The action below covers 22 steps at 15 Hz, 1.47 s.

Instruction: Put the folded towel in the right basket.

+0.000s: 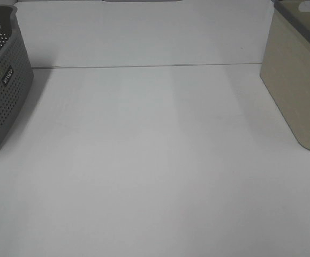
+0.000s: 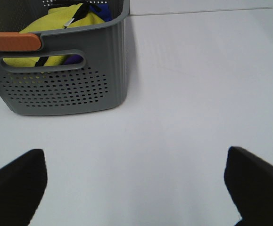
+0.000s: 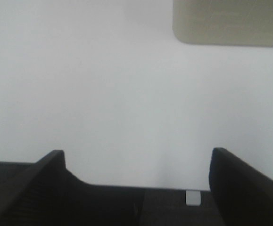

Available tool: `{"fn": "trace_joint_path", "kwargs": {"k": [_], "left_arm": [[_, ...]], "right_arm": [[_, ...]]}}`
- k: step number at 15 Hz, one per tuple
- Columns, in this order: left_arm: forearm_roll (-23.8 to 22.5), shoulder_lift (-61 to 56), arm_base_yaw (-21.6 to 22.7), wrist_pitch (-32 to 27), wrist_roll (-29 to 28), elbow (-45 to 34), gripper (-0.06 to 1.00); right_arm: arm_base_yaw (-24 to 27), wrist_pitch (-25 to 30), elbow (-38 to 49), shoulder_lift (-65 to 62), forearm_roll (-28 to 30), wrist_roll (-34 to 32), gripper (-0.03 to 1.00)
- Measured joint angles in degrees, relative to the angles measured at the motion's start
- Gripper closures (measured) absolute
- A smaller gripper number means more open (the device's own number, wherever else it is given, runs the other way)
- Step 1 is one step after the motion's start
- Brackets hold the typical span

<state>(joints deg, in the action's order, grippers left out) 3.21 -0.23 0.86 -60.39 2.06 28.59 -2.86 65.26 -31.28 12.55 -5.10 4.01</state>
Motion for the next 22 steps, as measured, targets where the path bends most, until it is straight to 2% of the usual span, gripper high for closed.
{"fn": "trace_joint_path", "kwargs": {"k": [5, 17, 22], "left_arm": [[0.0, 0.0, 0.0, 0.0, 0.0, 0.0, -0.02], [0.0, 0.0, 0.0, 0.0, 0.0, 0.0, -0.02], [0.0, 0.0, 0.0, 0.0, 0.0, 0.0, -0.02]], "right_arm": [[0.0, -3.5, 2.0, -11.8, 0.0, 0.5, 0.18], [0.0, -4.0, 2.0, -11.9, 0.0, 0.5, 0.18], [3.1, -4.1, 2.0, -12.4, -0.1, 0.5, 0.18]]}}
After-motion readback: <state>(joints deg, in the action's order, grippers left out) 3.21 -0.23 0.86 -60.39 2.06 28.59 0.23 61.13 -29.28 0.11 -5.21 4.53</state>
